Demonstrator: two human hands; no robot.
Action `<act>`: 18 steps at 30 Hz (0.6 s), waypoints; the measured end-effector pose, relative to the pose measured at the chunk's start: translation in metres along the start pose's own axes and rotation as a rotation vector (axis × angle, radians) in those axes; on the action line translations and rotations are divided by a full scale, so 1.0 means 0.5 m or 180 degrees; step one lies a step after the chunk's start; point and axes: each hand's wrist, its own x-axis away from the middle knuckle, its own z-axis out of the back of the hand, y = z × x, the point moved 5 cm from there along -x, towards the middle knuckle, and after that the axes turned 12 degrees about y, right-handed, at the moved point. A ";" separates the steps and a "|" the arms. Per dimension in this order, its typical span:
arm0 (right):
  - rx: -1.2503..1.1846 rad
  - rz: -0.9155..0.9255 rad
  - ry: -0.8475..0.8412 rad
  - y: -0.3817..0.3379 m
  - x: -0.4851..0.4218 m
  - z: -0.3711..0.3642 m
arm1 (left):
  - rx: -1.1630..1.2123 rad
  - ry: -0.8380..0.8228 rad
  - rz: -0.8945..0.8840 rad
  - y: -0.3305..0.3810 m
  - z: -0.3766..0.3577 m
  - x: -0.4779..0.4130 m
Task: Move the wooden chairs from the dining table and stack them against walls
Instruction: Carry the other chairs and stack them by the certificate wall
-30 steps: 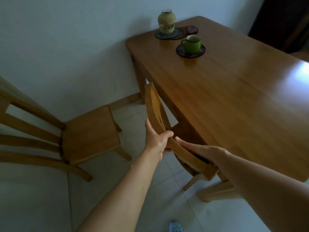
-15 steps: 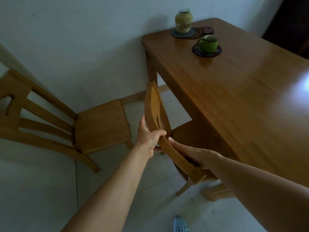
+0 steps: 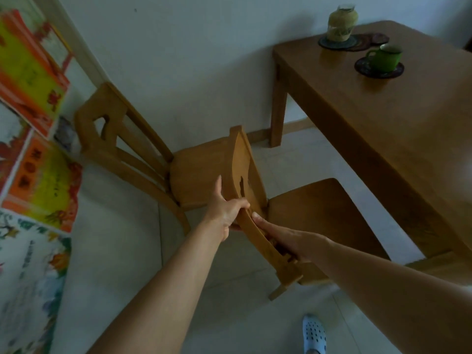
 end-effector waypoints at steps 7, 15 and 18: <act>-0.0042 0.0088 -0.0116 -0.022 0.013 -0.207 | -0.0041 0.0089 0.0016 -0.071 0.191 0.011; 0.0032 0.0035 -0.0081 -0.010 0.030 -0.335 | 0.0083 0.0022 0.0048 -0.135 0.308 0.028; 0.0143 -0.0015 -0.0047 -0.006 0.042 -0.353 | 0.0073 0.0049 0.0045 -0.148 0.324 0.032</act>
